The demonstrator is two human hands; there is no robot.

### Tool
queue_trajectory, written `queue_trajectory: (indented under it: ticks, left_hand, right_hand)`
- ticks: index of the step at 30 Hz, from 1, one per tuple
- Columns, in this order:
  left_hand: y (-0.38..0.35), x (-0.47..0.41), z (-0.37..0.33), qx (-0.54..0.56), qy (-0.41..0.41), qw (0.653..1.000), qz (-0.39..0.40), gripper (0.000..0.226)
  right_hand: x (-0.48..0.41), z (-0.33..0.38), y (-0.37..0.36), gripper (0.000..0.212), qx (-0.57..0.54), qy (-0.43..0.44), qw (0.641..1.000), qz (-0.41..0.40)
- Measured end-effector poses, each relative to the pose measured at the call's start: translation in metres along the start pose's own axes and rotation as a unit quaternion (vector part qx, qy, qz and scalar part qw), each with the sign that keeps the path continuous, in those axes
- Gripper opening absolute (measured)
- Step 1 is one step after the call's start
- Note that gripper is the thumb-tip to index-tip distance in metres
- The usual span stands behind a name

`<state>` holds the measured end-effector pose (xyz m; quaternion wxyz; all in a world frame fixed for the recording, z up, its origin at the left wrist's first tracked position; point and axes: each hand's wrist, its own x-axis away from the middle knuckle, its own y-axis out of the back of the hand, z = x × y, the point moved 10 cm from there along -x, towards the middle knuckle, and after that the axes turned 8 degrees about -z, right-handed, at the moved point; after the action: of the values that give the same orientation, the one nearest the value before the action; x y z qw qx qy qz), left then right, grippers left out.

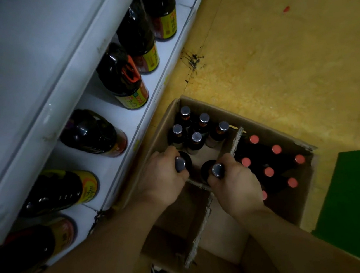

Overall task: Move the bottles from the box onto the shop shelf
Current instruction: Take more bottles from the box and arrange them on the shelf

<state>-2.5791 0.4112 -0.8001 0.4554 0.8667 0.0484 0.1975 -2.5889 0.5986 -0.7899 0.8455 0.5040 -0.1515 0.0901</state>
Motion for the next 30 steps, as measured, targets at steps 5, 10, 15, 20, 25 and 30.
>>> queue_trajectory:
  ticks: [5, 10, 15, 20, 25, 30]
  left_hand:
    - [0.035, 0.017, -0.025, 0.002, -0.011, 1.000, -0.019, 0.024]
    - [0.077, 0.038, -0.054, -0.005, -0.023, 0.999, -0.042, 0.025]
    - [0.124, 0.069, -0.086, -0.014, -0.018, 0.998, -0.052, 0.024]
    - [0.161, 0.100, -0.106, -0.024, -0.003, 0.999, -0.043, 0.024]
    - [0.190, 0.131, -0.127, -0.021, 0.014, 0.998, -0.050, 0.023]
    - [0.220, 0.164, -0.148, -0.011, 0.034, 0.998, -0.045, 0.024]
  right_hand:
    - [0.016, 0.022, 0.042, 0.021, -0.010, 0.026, 1.000, -0.014]
    - [0.034, 0.041, 0.088, 0.022, -0.003, 0.031, 0.999, -0.023]
    - [0.061, 0.060, 0.137, 0.021, 0.008, 0.035, 0.999, -0.029]
    - [0.085, 0.077, 0.176, 0.022, 0.034, 0.032, 0.999, -0.016]
    - [0.117, 0.093, 0.215, 0.023, 0.047, 0.045, 0.998, -0.018]
    - [0.149, 0.105, 0.252, 0.025, 0.054, 0.041, 0.998, -0.014]
